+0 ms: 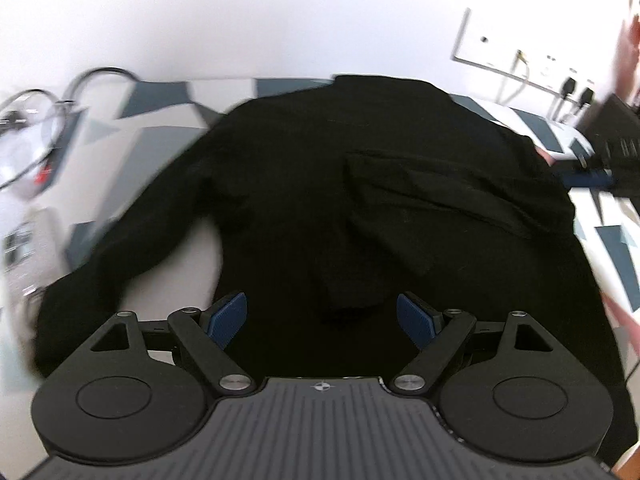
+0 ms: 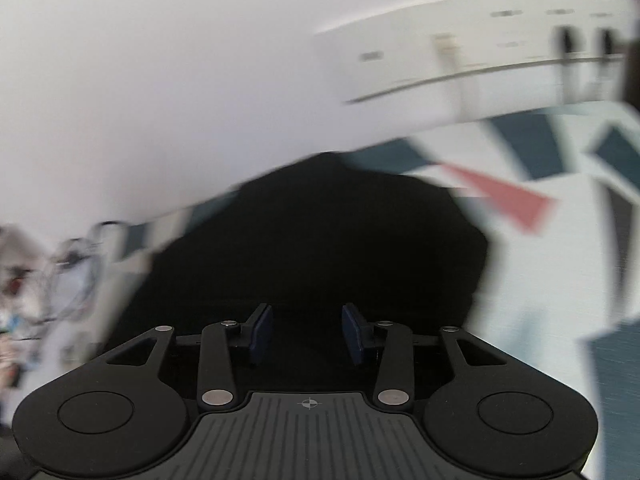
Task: Fold clothes
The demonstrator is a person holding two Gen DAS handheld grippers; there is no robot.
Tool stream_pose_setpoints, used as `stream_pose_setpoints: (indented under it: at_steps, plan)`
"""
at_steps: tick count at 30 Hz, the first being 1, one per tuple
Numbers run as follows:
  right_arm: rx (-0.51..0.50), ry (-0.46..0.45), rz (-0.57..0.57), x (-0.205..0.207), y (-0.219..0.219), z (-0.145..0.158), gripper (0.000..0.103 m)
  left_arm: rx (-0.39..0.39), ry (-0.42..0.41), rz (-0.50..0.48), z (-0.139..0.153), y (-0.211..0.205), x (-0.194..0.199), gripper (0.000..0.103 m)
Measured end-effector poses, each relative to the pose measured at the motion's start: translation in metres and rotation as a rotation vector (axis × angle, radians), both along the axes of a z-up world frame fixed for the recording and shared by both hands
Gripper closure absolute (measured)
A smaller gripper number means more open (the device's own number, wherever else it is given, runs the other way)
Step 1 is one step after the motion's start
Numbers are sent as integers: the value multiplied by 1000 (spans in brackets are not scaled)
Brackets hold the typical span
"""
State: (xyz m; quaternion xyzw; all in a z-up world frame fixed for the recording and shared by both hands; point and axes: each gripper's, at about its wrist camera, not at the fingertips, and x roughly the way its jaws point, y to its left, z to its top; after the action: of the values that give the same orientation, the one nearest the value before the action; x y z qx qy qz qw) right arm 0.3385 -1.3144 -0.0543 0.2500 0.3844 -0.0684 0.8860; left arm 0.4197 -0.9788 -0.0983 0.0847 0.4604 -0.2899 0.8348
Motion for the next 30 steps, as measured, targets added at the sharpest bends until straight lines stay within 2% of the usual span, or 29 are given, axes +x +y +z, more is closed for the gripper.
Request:
stream_pose_setpoints:
  at_steps: [4, 7, 8, 9, 10, 11, 12, 14, 15, 16, 18, 21, 23, 25, 27, 30]
  plan:
    - [-151, 52, -43, -37, -3, -21, 66, 26, 23, -39, -15, -26, 13, 19]
    - [-244, 80, 13, -49, 17, -37, 66, 61, 16, -38, -20, -36, 15, 20]
    - [-280, 85, 39, -51, 25, -43, 66, 58, 8, -44, -20, -38, 15, 29]
    - [-330, 85, 63, -51, 35, -48, 66, 55, 0, -60, -19, -38, 16, 50]
    - [-385, 83, 78, -51, 43, -51, 65, 63, -12, -75, -18, -39, 16, 60]
    - [-439, 80, 87, -50, 48, -53, 64, 75, -22, -89, -16, -40, 16, 82]
    - [-484, 77, 91, -48, 52, -54, 64, 74, -24, -100, -12, -40, 17, 92]
    - [-543, 71, 86, -41, 54, -57, 68, 72, -50, -85, -2, -37, 19, 93]
    - [-552, 61, 75, -39, 51, -56, 74, 76, -89, -68, 6, -34, 21, 93]
    - [-530, 40, 53, -39, 44, -53, 93, 73, -129, -41, 15, -31, 22, 93]
    - [-453, -11, -17, -45, 28, -44, 93, 50, -178, 37, 32, -18, 28, 94]
    - [-377, -67, -72, -55, 9, -31, 94, -3, -184, 155, 47, 7, 37, 94]
    - [-292, -20, 3, -55, 1, -31, 86, 10, -202, 205, 48, 20, 35, 94]
    - [-212, 32, 73, -55, -6, -33, 84, 40, -191, 209, 41, 27, 32, 94]
    - [-175, 31, 58, -59, -14, -30, 79, 56, -190, 211, 38, 30, 29, 94]
    - [-56, -21, -29, -59, -37, -24, 68, 66, -195, 212, 35, 32, 24, 94]
